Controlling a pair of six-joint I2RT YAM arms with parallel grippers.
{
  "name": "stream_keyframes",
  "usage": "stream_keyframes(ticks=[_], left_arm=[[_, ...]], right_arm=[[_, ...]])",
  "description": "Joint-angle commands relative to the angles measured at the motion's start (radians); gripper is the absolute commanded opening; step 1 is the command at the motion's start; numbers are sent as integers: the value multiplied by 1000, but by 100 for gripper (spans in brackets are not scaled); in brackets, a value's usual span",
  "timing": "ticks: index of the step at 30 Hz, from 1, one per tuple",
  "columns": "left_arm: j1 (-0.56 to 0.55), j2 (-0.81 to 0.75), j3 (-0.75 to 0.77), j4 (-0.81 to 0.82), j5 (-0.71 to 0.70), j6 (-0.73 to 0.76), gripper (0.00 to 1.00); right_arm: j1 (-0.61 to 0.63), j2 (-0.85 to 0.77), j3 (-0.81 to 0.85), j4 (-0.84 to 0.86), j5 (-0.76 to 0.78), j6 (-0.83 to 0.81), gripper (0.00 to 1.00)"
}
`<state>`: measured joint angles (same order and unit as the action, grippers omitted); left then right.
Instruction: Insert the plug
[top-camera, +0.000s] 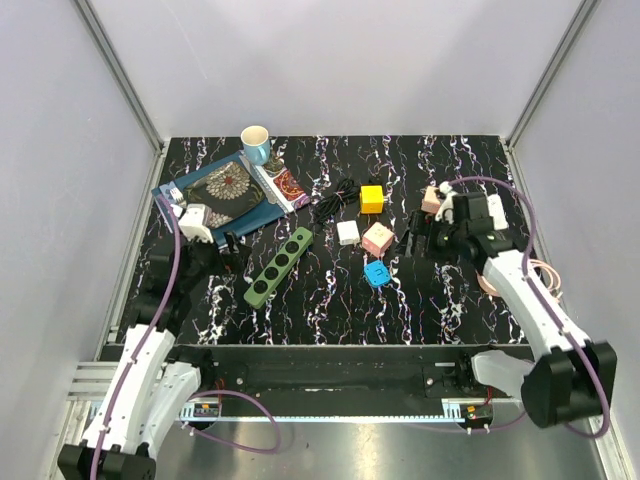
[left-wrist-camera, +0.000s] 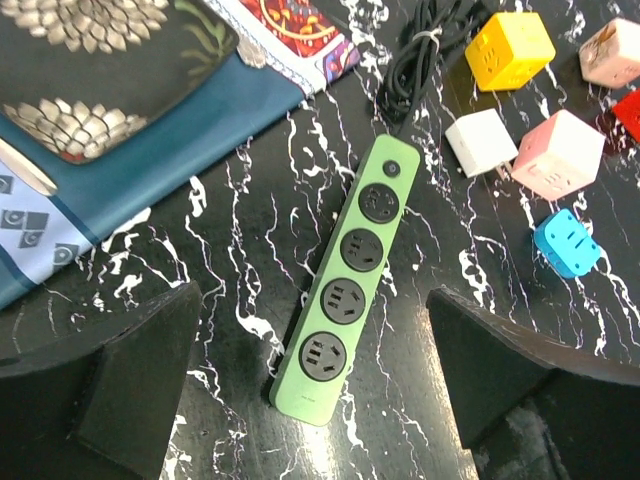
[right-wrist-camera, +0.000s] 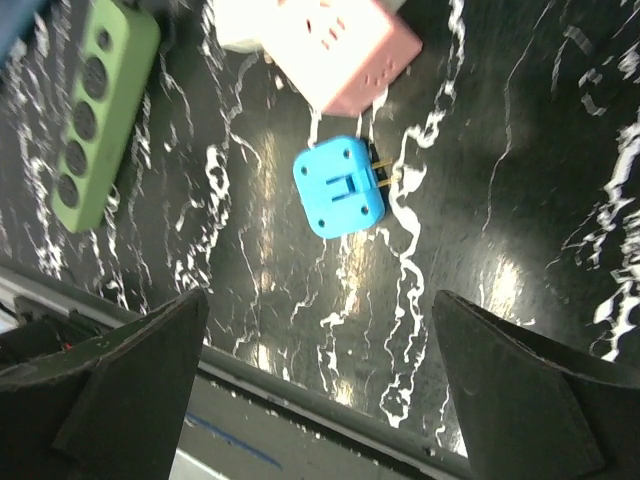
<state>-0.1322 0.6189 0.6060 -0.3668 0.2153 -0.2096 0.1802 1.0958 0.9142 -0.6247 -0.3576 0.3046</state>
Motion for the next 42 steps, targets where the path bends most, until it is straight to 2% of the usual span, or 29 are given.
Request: stream_keyframes(ticks=[1,9,15,22,38,42], left_arm=[[-3,54,1,39,56,-20,99],[-10,189,29,17,42,-36,99],[-41,338,81,-35,39,-22,99],[-156,438,130,-55,-86,19,99],[-262,577,182,-52,-179,67,99],[-294,623,204,-54,-175,65,99]], right_arm=[[99,120,52,-33,72,8,100],[271,355,71,71,256,-24,100],[318,473,48,158,289,-39,100],[363,558,60,200,306,-55,100],[415,612,97,141,352,-19,80],[418,602,89,140,353,-12,70]])
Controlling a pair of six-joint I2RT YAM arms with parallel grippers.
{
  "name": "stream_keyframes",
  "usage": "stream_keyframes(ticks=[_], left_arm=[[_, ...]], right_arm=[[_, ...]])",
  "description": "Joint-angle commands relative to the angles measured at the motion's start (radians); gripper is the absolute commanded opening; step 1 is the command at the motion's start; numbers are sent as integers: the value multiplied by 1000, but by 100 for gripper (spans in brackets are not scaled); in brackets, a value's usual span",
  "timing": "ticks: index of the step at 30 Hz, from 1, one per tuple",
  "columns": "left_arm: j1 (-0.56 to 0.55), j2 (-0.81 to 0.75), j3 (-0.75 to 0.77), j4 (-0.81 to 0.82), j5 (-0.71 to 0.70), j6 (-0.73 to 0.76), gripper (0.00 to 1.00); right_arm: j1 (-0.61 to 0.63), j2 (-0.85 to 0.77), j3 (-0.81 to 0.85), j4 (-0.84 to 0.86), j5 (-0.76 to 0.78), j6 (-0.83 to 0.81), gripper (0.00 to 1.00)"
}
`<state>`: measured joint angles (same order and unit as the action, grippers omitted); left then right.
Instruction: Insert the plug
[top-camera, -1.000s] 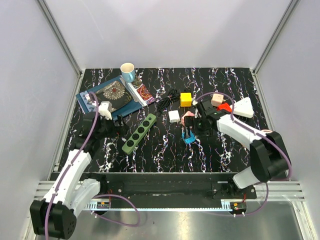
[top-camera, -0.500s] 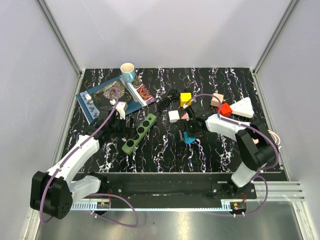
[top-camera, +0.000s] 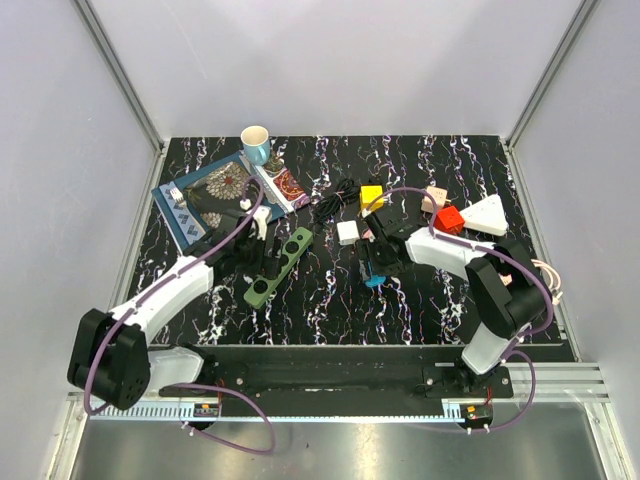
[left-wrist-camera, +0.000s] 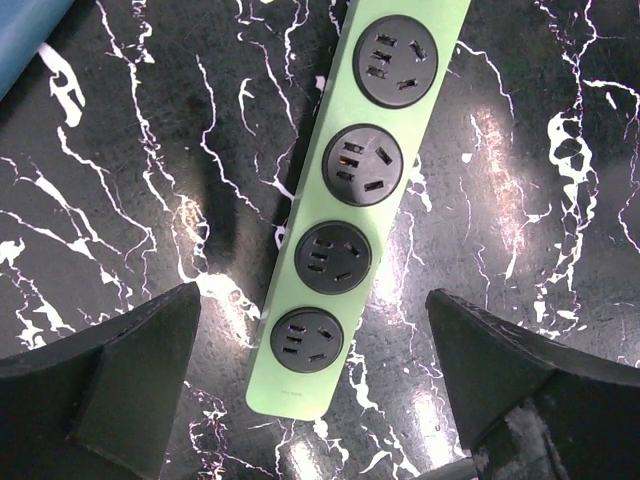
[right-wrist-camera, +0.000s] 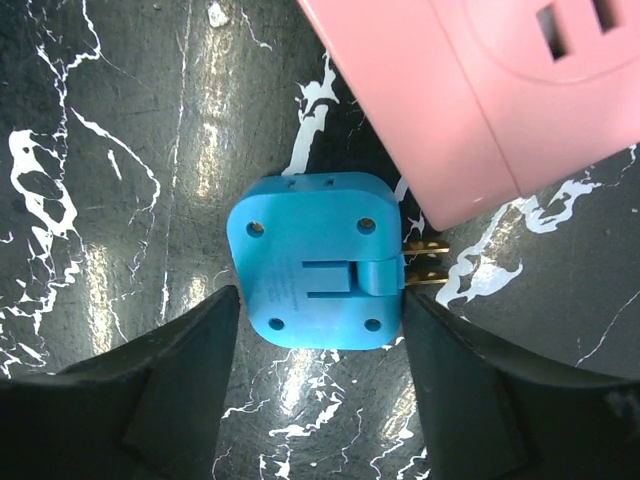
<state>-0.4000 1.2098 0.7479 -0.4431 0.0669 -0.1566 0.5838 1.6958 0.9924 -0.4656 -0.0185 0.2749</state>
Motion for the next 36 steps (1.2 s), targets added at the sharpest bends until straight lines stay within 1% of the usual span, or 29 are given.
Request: stream_keyframes(ticks=[1,3,4,7,8,11,12,14,17,22,25,26,29,30,32,33,34,36], left_arm=[[-33,40,64,23,-29,12,99],[-54,71,76,23,-35,12,99],[-62,83,82,21,-36,12,99],[-95,134,100,21,-56,12,99],[-100,160,110,20,-62,11,99],[-111,212,133,-2,-151,-20,99],[-111,224,146,-6,-208,-27,99],[-111,255,156,-8,-237,-34,99],[-111,301,179,-8,-227,-23,99],[-120,378,212,-34,-173,-35,96],[-152,387,214,-36,-185,-66,82],[-160,392,217,-39,-182,-78,72],[-197,407,243,-37,-158,-152,64],[-226,412,251,-37,-154,-175,60],[-261,433,281,-39,-162,-265,53],[-298,442,292,-46,-173,-305,51],[-313,465,301,-51,-174,-386,51],[-365,484,321,-54,-193,-458,49]], right_arm=[[16,-2,9,-22,37,20,66],[16,-22,2,-24,43,18,59],[13,-28,-1,-24,45,18,53],[14,-53,-17,-27,43,21,44],[16,-65,-23,-28,42,24,40],[16,-94,-34,-28,31,26,30],[14,-102,-37,-28,26,24,29],[16,-129,-41,-28,25,24,26],[14,-169,-50,-28,22,21,24],[14,-234,-69,-27,20,32,21],[16,-283,-78,-27,22,46,20],[14,-309,-80,-28,20,50,19],[14,-363,-84,-28,22,70,17],[16,-378,-89,-28,22,76,17],[16,-421,-98,-28,22,95,15],[14,-433,-101,-27,20,101,15],[14,-446,-109,-27,22,118,14],[16,-481,-120,-19,26,135,15]])
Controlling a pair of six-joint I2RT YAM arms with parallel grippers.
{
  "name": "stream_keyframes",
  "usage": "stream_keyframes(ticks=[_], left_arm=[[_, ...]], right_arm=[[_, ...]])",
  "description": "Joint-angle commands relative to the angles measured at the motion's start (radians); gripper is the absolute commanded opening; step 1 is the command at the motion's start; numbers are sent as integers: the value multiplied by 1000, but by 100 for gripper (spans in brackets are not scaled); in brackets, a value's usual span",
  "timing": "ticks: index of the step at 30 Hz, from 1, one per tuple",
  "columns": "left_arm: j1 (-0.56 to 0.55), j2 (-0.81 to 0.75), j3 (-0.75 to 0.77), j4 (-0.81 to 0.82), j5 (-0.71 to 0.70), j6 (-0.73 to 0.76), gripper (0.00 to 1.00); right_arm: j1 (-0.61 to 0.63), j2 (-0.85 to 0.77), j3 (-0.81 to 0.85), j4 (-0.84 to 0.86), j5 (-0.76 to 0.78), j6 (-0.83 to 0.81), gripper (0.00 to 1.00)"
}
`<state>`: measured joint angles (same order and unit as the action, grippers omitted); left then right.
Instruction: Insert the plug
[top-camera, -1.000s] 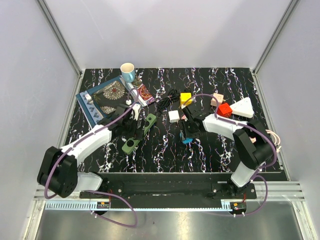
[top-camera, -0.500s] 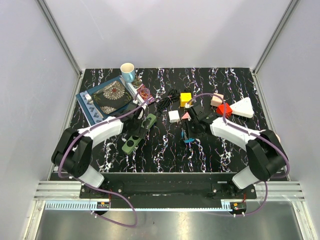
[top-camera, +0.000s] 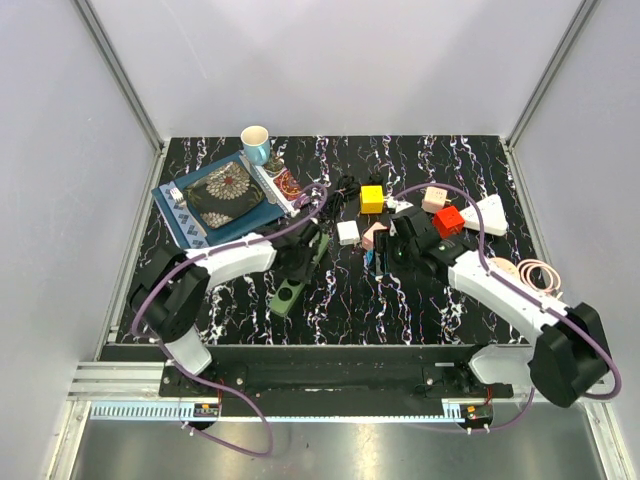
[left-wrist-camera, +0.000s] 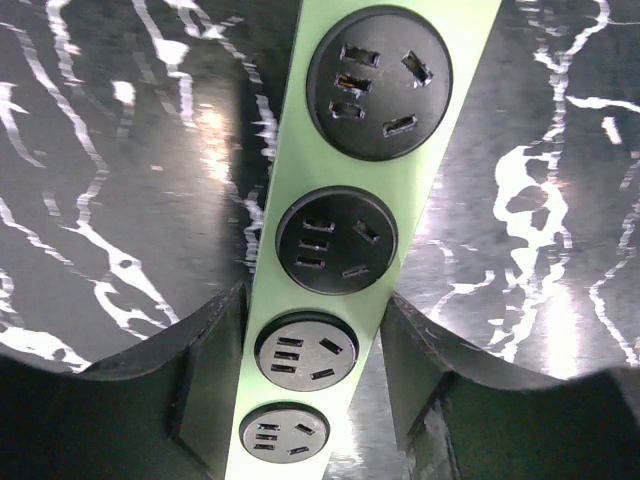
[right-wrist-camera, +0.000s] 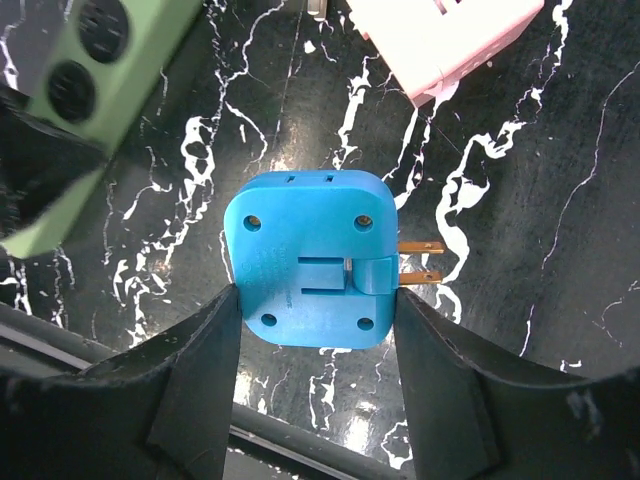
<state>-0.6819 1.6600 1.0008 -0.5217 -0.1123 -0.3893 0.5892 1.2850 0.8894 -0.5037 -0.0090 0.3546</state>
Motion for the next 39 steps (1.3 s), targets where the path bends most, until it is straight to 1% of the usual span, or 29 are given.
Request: stream_keyframes(ticks=[1,3,7,12,13,14,17,18,20,21,23,24,26,27,29,30,32,33,34,35,36,37,39], left_arm=[[-97,52,74,26,-21,-291,47],[-128,72,100,23,-39,-333,47],[-148,127,160,20,-62,-411,45],[-160,188,242,-8,-111,-502,40],[-162,204,263,-5,-122,-541,42],[-166,214,281,-4,-124,-552,47],[-176,247,341,-12,-132,-565,53],[-177,244,344,-15,-132,-569,60],[-179,221,331,-17,-145,-566,68],[-179,187,320,-17,-151,-562,74],[-179,149,294,-17,-162,-560,81],[-179,108,285,-14,-164,-563,87],[-180,66,265,-1,-165,-563,92],[-180,25,251,5,-165,-568,98],[-183,-21,230,11,-161,-571,99],[-182,-78,198,21,-153,-574,99],[-183,-143,155,87,-115,-580,99],[-185,-208,124,122,-100,-589,99],[-189,-241,69,211,-83,-589,99],[-189,-290,40,259,-49,-595,99],[-191,-307,18,347,-32,-594,99],[-191,-319,-14,388,-12,-592,99],[-192,-329,-27,466,37,-594,99]], right_arm=[[9,-79,-26,21,20,70,14],[9,-107,-36,28,23,87,14],[9,-160,-79,48,32,136,15],[9,-217,-107,51,56,153,15],[9,-225,-116,53,66,159,14],[8,-237,-119,53,81,164,14],[9,-256,-130,54,96,169,15],[9,-260,-133,54,96,173,15],[9,-266,-139,59,96,178,16],[8,-271,-142,62,95,179,17],[9,-280,-145,76,95,184,18],[9,-285,-150,82,93,188,18],[9,-296,-152,91,101,193,18],[9,-302,-152,96,104,201,18],[9,-308,-156,119,92,207,18],[9,-311,-165,132,84,221,18],[11,-322,-187,192,31,244,18],[11,-323,-207,212,14,268,18],[11,-325,-211,241,-26,279,18],[11,-326,-216,258,-43,282,18],[9,-326,-225,273,-54,282,19],[11,-328,-228,304,-63,279,19],[11,-326,-239,338,-77,276,19]])
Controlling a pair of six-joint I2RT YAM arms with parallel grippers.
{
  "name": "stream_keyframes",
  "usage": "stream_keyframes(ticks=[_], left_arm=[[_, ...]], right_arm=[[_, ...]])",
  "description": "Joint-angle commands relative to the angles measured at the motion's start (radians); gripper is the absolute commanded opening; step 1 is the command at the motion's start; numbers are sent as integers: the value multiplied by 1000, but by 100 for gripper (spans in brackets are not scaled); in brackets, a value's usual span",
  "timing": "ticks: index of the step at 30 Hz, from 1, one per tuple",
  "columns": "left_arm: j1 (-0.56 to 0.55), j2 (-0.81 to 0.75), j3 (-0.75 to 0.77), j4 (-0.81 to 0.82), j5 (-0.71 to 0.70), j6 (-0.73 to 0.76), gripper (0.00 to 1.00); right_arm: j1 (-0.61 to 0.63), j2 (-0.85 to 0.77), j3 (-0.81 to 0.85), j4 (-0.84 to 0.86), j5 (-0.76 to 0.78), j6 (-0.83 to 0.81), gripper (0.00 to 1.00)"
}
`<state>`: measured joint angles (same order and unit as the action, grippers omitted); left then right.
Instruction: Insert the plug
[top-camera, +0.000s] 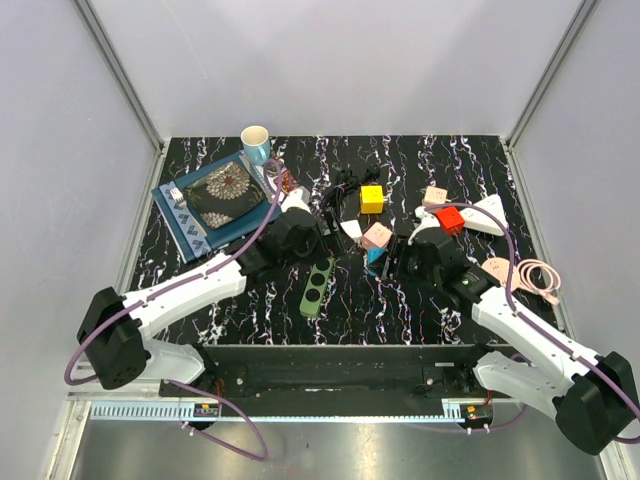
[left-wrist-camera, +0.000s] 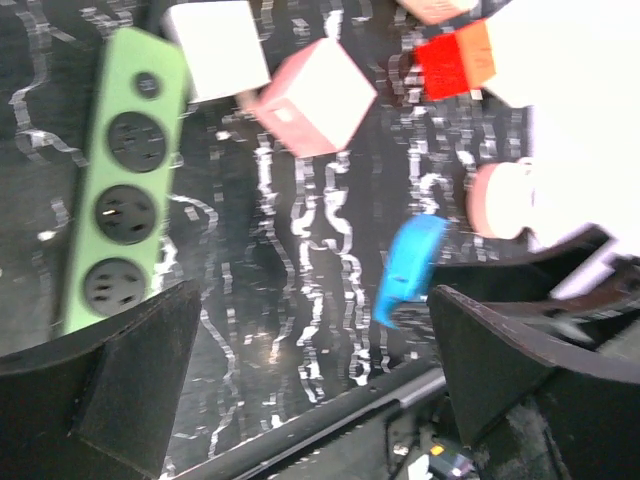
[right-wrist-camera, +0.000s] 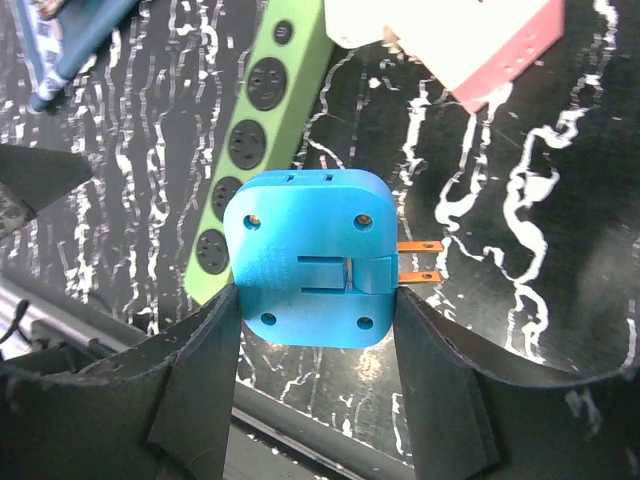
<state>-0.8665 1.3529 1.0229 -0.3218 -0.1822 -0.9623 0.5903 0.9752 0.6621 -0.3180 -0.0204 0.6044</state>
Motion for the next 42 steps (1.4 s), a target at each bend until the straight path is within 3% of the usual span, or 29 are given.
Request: stream_keyframes(ticks=[1,8,16,22,26,29,30,33,34,35,38,42], left_arm=[[-11,-18,-55,289,121,-21,99],[-20,51,-24,368,178,7,96],[-28,110,3,359,217,27,77],[-31,121,-7,349,256,45,68],[-31,129,-12,346,276,50,45],[-32,129,-15,340,280,60,36],[-32,126,-15,336,280,62,21],[-31,108,0,293,259,88,0],[-28,101,9,276,238,105,0],[-25,86,19,254,227,138,0],[14,48,36,199,236,201,0],[105,-1,48,141,343,312,0]], right_arm=[[8,-13,-16,178,-82,29,19],[8,-24,-64,287,-153,63,20],[8,-41,-91,347,-179,77,20],[8,-35,-104,387,-190,84,21],[8,-32,-111,401,-194,97,22],[8,-39,-111,404,-188,94,25],[11,-41,-113,404,-187,94,27],[9,-40,-104,402,-197,86,44],[9,-41,-101,396,-210,81,50],[9,-44,-93,393,-216,69,63],[6,-53,-69,361,-260,20,83],[-15,-47,-26,326,-372,-55,94]])
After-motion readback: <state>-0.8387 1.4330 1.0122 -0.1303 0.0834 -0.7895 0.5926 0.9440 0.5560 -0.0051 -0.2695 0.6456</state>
